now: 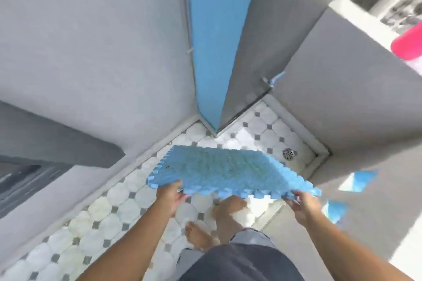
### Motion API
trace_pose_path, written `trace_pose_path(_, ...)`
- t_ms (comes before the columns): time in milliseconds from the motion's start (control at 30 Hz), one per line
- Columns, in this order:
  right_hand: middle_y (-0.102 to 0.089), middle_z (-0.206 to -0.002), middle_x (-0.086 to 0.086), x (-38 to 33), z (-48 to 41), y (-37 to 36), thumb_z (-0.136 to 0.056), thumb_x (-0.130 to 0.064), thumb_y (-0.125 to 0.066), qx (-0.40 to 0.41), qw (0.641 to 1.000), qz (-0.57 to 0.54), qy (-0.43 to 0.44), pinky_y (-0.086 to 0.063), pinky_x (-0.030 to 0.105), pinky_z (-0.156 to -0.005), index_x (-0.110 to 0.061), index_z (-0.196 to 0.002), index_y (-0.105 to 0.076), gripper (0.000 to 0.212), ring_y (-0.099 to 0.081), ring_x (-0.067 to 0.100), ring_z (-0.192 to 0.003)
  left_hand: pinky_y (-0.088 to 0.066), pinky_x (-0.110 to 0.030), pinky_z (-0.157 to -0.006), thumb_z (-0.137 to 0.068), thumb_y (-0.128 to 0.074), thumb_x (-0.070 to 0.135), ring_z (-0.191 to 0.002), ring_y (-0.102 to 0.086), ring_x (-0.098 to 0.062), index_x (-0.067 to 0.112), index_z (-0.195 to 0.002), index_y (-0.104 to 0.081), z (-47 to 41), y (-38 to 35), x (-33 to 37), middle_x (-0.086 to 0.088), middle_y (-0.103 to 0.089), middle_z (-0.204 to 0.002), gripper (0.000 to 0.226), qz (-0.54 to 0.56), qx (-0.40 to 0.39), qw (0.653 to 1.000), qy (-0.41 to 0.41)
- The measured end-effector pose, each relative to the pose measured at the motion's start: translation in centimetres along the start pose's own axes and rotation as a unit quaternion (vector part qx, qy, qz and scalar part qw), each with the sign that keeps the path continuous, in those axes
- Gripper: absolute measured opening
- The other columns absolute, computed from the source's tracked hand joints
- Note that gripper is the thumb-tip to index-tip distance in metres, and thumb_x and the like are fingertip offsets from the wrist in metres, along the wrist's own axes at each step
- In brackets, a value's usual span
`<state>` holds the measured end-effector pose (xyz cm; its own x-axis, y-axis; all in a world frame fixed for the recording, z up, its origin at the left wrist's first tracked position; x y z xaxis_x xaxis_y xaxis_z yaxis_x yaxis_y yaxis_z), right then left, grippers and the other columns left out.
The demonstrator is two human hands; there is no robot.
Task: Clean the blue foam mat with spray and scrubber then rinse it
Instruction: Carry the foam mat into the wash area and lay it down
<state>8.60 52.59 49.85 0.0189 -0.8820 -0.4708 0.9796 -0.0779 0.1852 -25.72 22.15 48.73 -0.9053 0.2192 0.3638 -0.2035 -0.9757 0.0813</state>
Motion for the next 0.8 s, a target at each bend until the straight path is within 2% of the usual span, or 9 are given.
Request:
trace_pose_path(100, -0.053, -0.102, 0.018, -3.5, -2.0, 5.4, -0.087, 0.017, -0.054, 0.055, 0.993, -0.106, 0.018, -0.061, 0.042, -0.055, 0.007, -0.132, -0.044, 0.047, -0.061, 0.031, -0.075, -0.053, -0.024, -0.035, -0.101, -0.055, -0.002, -0.051, -0.07, -0.019, 0.016, -0.131, -0.054, 0.2, -9.4, 1.1, -0.006, -0.064, -0.091, 0.035, -0.08, -0.047, 0.996, -0.007)
trace_pose_path(167, -0.05, -0.103, 0.019, -5.7, -2.7, 7.4, -0.088, 0.018, -0.052, 0.068, 0.988, -0.138, 0.034, -0.062, 0.048, -0.067, 0.003, -0.112, -0.047, 0.029, -0.056, 0.027, -0.074, -0.054, -0.025, -0.037, -0.101, -0.055, 0.0, -0.069, -0.065, -0.024, 0.011, -0.141, -0.053, 0.1, -14.3, 1.3, -0.006, -0.064, -0.091, 0.041, -0.127, -0.059, 0.99, -0.003)
trace_pose_path(267, -0.051, -0.095, 0.016, -8.2, -4.1, 9.6, -0.089, 0.018, -0.052, 0.095, 0.98, -0.168, 0.049, -0.061, 0.043, -0.054, -0.005, -0.099, -0.045, 0.026, -0.053, 0.025, -0.069, -0.054, -0.025, -0.037, -0.102, -0.055, 0.002, -0.074, -0.061, -0.024, 0.007, -0.146, -0.049, -0.4, -20.5, 1.7, -0.007, -0.064, -0.093, 0.044, -0.189, -0.076, 0.979, 0.0)
trace_pose_path(367, -0.05, -0.085, 0.01, -10.2, -5.3, 10.8, -0.088, 0.016, -0.055, 0.126, 0.97, -0.196, 0.064, -0.059, 0.038, -0.046, -0.008, -0.108, -0.043, 0.034, -0.051, 0.021, -0.066, -0.054, -0.025, -0.038, -0.103, -0.054, 0.001, -0.071, -0.066, -0.025, 0.011, -0.139, -0.051, -0.2, -25.4, 2.5, -0.009, -0.064, -0.097, 0.038, -0.226, -0.098, 0.969, -0.001)
trace_pose_path(467, -0.053, -0.094, 0.01, -11.7, -6.5, 11.4, -0.086, 0.014, -0.059, 0.149, 0.959, -0.228, 0.079, -0.06, 0.035, -0.049, -0.006, -0.117, -0.048, 0.038, -0.053, 0.024, -0.072, -0.055, -0.025, -0.038, -0.103, -0.054, 0.0, -0.05, -0.071, -0.021, 0.013, -0.128, -0.051, -0.2, -29.2, 3.4, -0.007, -0.062, -0.092, 0.028, -0.244, -0.112, 0.963, -0.003)
trace_pose_path(567, -0.056, -0.109, 0.013, -12.0, -7.7, 11.3, -0.086, 0.013, -0.06, 0.163, 0.944, -0.278, 0.069, -0.061, 0.034, -0.053, -0.005, -0.132, -0.046, 0.051, -0.056, 0.03, -0.088, -0.056, -0.023, -0.042, -0.103, -0.056, 0.003, -0.072, -0.067, -0.024, 0.014, -0.125, -0.053, -1.0, -32.7, 4.5, -0.007, -0.065, -0.098, 0.025, -0.264, -0.123, 0.956, -0.01)
trace_pose_path(633, -0.056, -0.122, 0.015, -11.5, -8.3, 10.8, -0.088, 0.011, -0.06, 0.173, 0.934, -0.31, 0.041, -0.063, 0.037, -0.062, -0.008, -0.143, -0.038, 0.062, -0.059, 0.03, -0.096, -0.057, -0.022, -0.044, -0.102, -0.058, 0.003, -0.074, -0.066, -0.023, 0.014, -0.125, -0.054, -1.9, -35.2, 5.6, -0.006, -0.066, -0.099, 0.025, -0.277, -0.133, 0.951, -0.02)
trace_pose_path(733, -0.054, -0.133, 0.013, -11.2, -9.7, 9.3, -0.092, 0.005, -0.061, 0.162, 0.923, -0.348, 0.017, -0.057, 0.042, -0.092, -0.018, -0.155, -0.022, 0.078, -0.062, 0.033, -0.118, -0.06, -0.027, -0.052, -0.102, -0.059, 0.003, -0.072, -0.069, -0.022, 0.014, -0.129, -0.055, -3.7, -39.1, 7.2, -0.009, -0.067, -0.113, 0.029, -0.292, -0.155, 0.943, -0.042)
trace_pose_path(800, -0.06, -0.12, 0.01, -11.0, -10.8, 8.6, -0.093, 0.002, -0.061, 0.171, 0.912, -0.372, 0.01, -0.052, 0.041, -0.101, -0.018, -0.158, -0.019, 0.08, -0.069, 0.025, -0.098, -0.061, -0.026, -0.05, -0.101, -0.059, 0.002, -0.08, -0.066, -0.023, 0.014, -0.129, -0.054, -5.0, -41.6, 7.8, -0.011, -0.064, -0.12, 0.031, -0.295, -0.172, 0.938, -0.051)
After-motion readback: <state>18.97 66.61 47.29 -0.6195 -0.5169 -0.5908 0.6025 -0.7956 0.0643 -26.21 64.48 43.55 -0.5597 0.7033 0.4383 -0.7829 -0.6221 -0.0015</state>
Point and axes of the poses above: each hand's wrist, its own z-axis away from the middle knuckle, its own y-axis out of the back of the hand, x = y × z, the point moved 10 cm from there along -z, towards the middle knuckle
